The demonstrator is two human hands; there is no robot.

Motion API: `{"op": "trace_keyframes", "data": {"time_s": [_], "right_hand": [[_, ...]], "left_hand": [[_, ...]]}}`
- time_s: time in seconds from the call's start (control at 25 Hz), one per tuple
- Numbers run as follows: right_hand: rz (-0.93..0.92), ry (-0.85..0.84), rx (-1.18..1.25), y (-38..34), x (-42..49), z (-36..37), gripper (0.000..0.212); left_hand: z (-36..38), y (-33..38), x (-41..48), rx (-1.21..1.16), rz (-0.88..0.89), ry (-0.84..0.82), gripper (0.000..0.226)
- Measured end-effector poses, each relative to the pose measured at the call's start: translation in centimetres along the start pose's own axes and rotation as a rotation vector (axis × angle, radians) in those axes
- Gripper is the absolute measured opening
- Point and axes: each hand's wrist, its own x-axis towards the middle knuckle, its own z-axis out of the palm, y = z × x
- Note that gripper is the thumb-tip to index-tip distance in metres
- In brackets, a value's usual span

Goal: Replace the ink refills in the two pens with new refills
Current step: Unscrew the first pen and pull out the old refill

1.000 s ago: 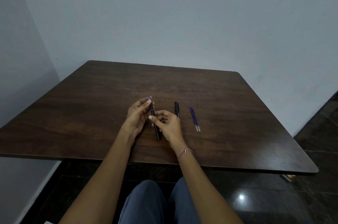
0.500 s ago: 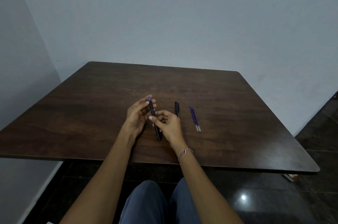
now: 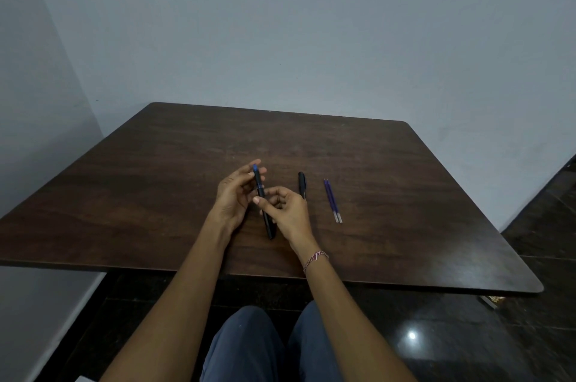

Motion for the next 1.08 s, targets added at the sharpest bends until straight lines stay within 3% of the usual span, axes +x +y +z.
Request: {"op": "trace_keyframes", "data": {"time_s": [0.36, 0.8, 1.08], "right_hand": [[-0.015, 0.008, -0.001, -0.5, -0.2, 0.1, 0.040], [-0.008, -0.032, -0.015, -0.5, -0.1, -0.2, 0.030], [-0.026, -0.047, -0.021, -0.4, -0.2, -0.1, 0.027]], "left_hand": [[0.1, -0.1, 0.2, 0.015, 0.040, 0.075, 0.019], [0.7, 1.8, 0.7, 0.236, 0.109, 0.118, 0.021], [0.3, 3.9, 1.6, 0.207, 0.119, 0.142, 0.016]]}}
